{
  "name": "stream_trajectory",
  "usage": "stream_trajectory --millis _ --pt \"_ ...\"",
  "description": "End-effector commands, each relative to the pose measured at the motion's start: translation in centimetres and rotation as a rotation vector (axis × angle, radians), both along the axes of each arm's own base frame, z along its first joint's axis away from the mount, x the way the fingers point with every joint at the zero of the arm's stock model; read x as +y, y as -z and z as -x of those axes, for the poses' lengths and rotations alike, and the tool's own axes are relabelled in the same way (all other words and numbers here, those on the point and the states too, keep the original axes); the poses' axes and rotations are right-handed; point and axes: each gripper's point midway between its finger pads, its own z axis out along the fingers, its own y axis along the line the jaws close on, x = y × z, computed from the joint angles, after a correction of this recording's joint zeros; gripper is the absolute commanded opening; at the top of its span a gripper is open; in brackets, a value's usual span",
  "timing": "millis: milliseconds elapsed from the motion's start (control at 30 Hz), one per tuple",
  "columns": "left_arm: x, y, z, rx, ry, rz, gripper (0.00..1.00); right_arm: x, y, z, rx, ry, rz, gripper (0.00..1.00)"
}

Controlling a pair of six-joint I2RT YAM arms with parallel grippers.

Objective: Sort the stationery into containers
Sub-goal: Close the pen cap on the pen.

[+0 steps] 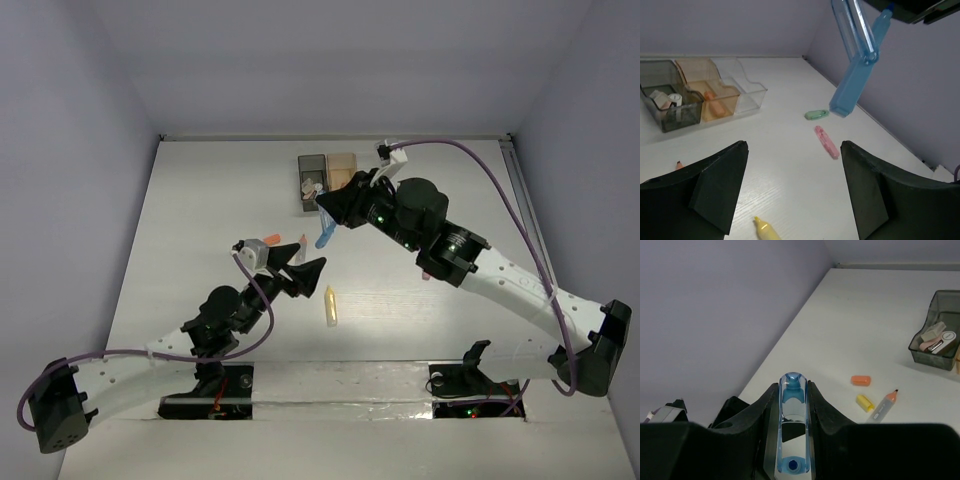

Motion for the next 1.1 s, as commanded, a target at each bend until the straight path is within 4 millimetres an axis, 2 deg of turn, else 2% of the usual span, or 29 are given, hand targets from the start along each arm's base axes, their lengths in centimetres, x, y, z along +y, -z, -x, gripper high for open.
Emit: stream_trajectory --millis 0,133,333,867,967,1067 --pt "0.4 -5.6 0.7 -0.146 0.020 0.130 0.72 0.2 -3.4 1.6 -0.012 -0.055 -0.093 0.00" --pt "0.1 -6.7 1.2 -0.173 0.052 0.143 0.70 0.3 -2.9 1.8 0.003 -0.065 -0.094 0.00" --pt "-0.2 -7.1 1.7 -0.185 0.085 0.153 0.69 0.8 -2.6 1.7 0.009 -0.075 -0.114 0.00" --pt "-0.5 -8.7 1.3 -0.229 0.071 0.145 0.66 2.0 -0.6 1.4 0.052 -0.099 -0.094 0.00" --pt "-0.6 -8.7 1.3 -0.232 0.072 0.140 0.64 2.2 -0.4 1.5 0.060 -0.109 -0.093 0.00" --pt "-0.7 -8.9 1.3 -0.235 0.076 0.139 0.55 2.4 -0.2 1.5 0.065 -0.115 -0.094 0.00"
